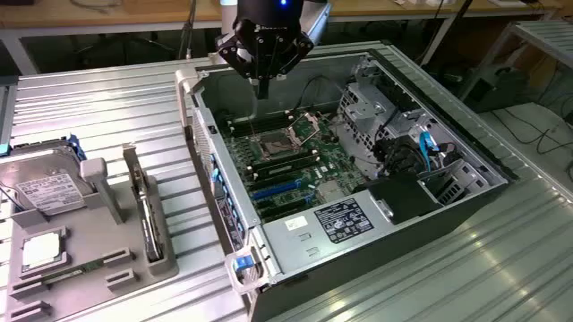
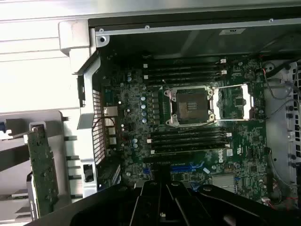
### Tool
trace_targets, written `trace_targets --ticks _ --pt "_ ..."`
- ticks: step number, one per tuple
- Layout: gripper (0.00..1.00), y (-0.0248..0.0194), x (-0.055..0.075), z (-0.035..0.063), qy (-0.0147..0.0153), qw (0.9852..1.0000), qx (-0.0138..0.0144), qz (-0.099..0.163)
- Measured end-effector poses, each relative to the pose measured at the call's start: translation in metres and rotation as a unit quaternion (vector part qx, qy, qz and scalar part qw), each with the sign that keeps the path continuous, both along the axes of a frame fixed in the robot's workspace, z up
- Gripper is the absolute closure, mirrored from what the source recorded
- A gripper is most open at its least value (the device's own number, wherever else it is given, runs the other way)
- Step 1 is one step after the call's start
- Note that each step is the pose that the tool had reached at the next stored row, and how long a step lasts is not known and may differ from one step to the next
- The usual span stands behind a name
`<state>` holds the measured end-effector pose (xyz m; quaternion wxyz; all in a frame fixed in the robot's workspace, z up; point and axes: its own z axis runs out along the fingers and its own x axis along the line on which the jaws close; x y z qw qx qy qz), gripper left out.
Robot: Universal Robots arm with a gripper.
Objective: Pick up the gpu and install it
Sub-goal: 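Reach for the gpu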
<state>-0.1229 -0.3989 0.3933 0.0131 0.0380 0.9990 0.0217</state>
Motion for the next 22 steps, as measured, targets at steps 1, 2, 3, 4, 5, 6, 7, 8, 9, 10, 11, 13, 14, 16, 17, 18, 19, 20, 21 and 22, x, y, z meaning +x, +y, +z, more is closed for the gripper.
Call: trace_targets --ticks 1,2,3,4,5,6,7,8,9,10,11,13,14,16,17,18,19,20,21,22 --pt "0.89 0.0000 0.000 0.0000 0.0000 1.0000 0.0000 0.000" --pt "0.89 0.0000 -0.003 0.0000 0.0000 1.0000 0.0000 0.000" --pt "0.89 0.0000 -0.008 0.0000 0.0000 1.0000 0.0000 0.000" --pt "0.89 0.0000 -0.011 0.0000 0.0000 1.0000 0.0000 0.000" --pt "0.89 0.0000 -0.013 0.0000 0.0000 1.0000 0.0000 0.000" --pt "0.89 0.0000 -0.016 0.0000 0.0000 1.0000 0.0000 0.000" --pt "0.89 0.0000 -0.017 0.0000 0.0000 1.0000 0.0000 0.000" --pt "0.89 0.0000 -0.021 0.0000 0.0000 1.0000 0.0000 0.000" --pt "0.89 0.0000 -0.023 0.0000 0.0000 1.0000 0.0000 0.000" --pt "0.89 0.0000 -0.025 0.0000 0.0000 1.0000 0.0000 0.000" --pt "0.89 0.0000 -0.027 0.0000 0.0000 1.0000 0.0000 0.000" --pt "0.89 0.0000 -0.030 0.0000 0.0000 1.0000 0.0000 0.000" --pt "0.89 0.0000 -0.031 0.0000 0.0000 1.0000 0.0000 0.000" --pt "0.89 0.0000 -0.034 0.0000 0.0000 1.0000 0.0000 0.000" --pt "0.89 0.0000 -0.036 0.0000 0.0000 1.0000 0.0000 0.000" --pt "0.89 0.0000 -0.038 0.0000 0.0000 1.0000 0.0000 0.000" --pt "0.89 0.0000 -0.039 0.0000 0.0000 1.0000 0.0000 0.000" --pt "0.89 0.0000 -0.041 0.0000 0.0000 1.0000 0.0000 0.000" --pt "0.89 0.0000 -0.043 0.0000 0.0000 1.0000 0.0000 0.000" --pt "0.89 0.0000 -0.044 0.0000 0.0000 1.0000 0.0000 0.000"
